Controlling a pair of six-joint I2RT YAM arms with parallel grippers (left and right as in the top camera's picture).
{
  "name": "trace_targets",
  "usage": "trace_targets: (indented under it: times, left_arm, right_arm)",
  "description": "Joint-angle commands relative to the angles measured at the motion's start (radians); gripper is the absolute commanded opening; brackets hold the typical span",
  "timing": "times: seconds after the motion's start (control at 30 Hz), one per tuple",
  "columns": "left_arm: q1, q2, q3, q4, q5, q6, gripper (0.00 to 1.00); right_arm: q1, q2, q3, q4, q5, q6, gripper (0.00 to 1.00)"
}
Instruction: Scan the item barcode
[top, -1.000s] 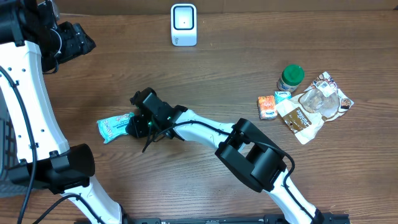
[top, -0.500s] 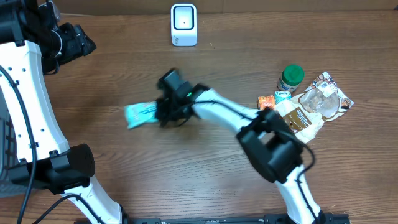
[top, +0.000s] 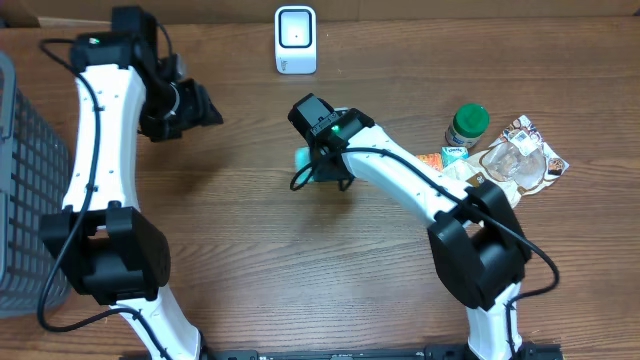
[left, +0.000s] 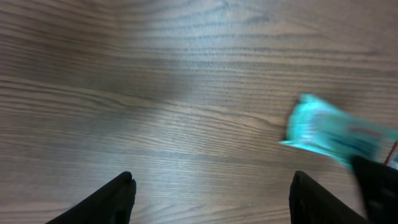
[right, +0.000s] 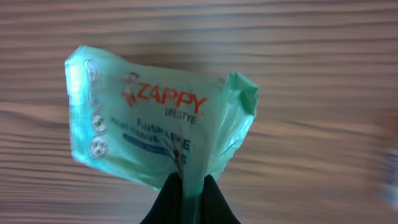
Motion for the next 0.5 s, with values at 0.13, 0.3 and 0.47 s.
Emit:
trace_targets:
  times: [0.13,0.3,0.47]
  left_arm:
    - [0.002,-0.001,-0.069,0.072,0.015,-0.018,0.65]
    - [0.002,-0.001,-0.069,0.102,0.016,-0.018,0.68]
    - [0.002,-0.001,-0.069,0.118,0.016,-0.018,0.7]
  right_arm:
    - [0.054,-0.113,0.088,-0.289,0.511,-0.007,0.04]
    - [0.105,-0.064,0.069,-0.348,0.551,0.004,0.04]
    - [0.159,0.076,0.069,-0.385,0.681,-0.005,0.04]
